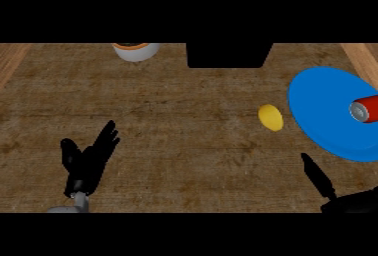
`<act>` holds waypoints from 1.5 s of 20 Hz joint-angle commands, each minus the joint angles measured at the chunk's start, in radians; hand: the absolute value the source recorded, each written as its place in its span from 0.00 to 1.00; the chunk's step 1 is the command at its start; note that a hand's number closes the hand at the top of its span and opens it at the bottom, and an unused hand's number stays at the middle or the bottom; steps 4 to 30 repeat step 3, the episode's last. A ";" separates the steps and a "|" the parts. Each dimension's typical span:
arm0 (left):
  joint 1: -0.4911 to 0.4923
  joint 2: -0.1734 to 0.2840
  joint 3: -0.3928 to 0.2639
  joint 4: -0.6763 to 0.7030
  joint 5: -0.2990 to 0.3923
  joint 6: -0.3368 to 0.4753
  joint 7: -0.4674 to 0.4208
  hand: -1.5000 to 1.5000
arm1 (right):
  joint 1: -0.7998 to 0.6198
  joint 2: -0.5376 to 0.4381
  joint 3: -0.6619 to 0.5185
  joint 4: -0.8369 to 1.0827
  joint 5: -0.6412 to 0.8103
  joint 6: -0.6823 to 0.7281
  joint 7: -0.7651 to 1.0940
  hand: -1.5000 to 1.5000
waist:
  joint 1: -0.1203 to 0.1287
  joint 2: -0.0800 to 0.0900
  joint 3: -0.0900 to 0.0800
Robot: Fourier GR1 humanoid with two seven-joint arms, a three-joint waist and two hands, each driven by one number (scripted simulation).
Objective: Pick the can from the placemat and place it in the plate
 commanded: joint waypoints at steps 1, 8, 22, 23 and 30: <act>-0.023 -0.022 0.000 0.034 -0.017 0.022 0.023 0.50 | -0.017 0.002 0.104 0.051 0.118 -0.177 0.147 0.00 | 0.002 0.004 -0.002; 0.021 -0.052 -0.038 0.039 -0.050 0.029 -0.031 0.50 | 0.043 0.002 0.096 -0.020 0.192 -0.128 0.221 0.00 | 0.000 0.004 -0.003; 0.021 -0.052 -0.038 0.039 -0.050 0.029 -0.031 0.50 | 0.043 0.002 0.096 -0.020 0.192 -0.128 0.221 0.00 | 0.000 0.004 -0.003; 0.021 -0.052 -0.038 0.039 -0.050 0.029 -0.031 0.50 | 0.043 0.002 0.096 -0.020 0.192 -0.128 0.221 0.00 | 0.000 0.004 -0.003; 0.021 -0.052 -0.038 0.039 -0.050 0.029 -0.031 0.50 | 0.043 0.002 0.096 -0.020 0.192 -0.128 0.221 0.00 | 0.000 0.004 -0.003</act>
